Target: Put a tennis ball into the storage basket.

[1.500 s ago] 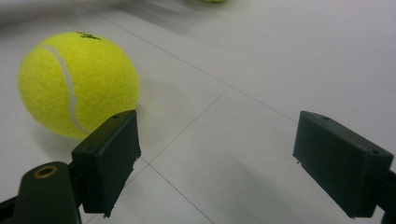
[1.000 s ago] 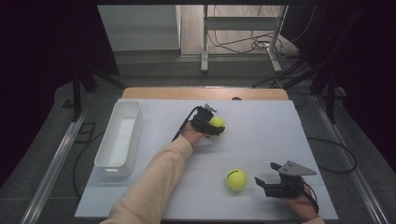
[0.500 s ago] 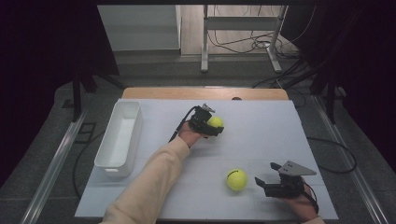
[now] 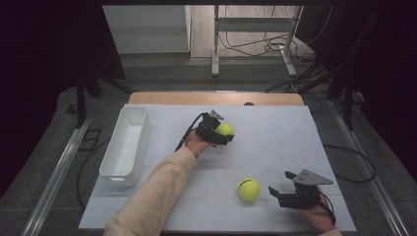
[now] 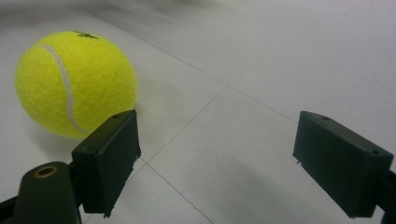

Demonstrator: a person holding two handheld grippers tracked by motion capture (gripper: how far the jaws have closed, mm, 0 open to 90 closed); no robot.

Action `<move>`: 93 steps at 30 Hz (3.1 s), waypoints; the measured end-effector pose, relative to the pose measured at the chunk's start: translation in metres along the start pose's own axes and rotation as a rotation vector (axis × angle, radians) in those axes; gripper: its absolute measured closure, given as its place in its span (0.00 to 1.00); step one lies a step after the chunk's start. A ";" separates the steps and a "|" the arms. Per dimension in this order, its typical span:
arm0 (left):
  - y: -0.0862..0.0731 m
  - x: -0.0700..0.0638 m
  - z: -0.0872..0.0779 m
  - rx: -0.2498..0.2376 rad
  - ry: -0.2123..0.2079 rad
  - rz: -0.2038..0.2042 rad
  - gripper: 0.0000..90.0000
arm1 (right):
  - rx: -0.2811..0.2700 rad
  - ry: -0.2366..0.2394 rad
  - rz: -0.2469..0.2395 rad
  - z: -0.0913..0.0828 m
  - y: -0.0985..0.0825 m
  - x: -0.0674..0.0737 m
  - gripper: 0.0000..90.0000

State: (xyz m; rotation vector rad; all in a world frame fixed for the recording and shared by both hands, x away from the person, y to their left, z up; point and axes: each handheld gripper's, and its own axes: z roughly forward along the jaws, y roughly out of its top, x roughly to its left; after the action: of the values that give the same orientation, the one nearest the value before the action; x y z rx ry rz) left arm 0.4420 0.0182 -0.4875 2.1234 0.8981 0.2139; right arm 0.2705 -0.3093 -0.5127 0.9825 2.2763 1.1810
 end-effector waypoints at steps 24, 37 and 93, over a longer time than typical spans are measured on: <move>-0.003 -0.008 -0.029 -0.062 -0.019 0.024 0.29 | -0.004 -0.003 0.000 0.000 0.000 0.000 0.17; -0.003 -0.009 -0.039 -0.077 -0.017 0.023 0.29 | -0.001 -0.004 -0.001 0.000 0.000 0.000 0.17; -0.013 0.001 -0.086 -0.134 -0.003 0.017 0.29 | 0.000 -0.016 0.000 0.000 0.000 0.000 0.17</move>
State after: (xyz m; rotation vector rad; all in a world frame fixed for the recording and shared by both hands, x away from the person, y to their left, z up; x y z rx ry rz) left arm 0.3990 0.0770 -0.4399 2.0076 0.8400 0.2720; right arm 0.2709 -0.3094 -0.5130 0.9891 2.2636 1.1690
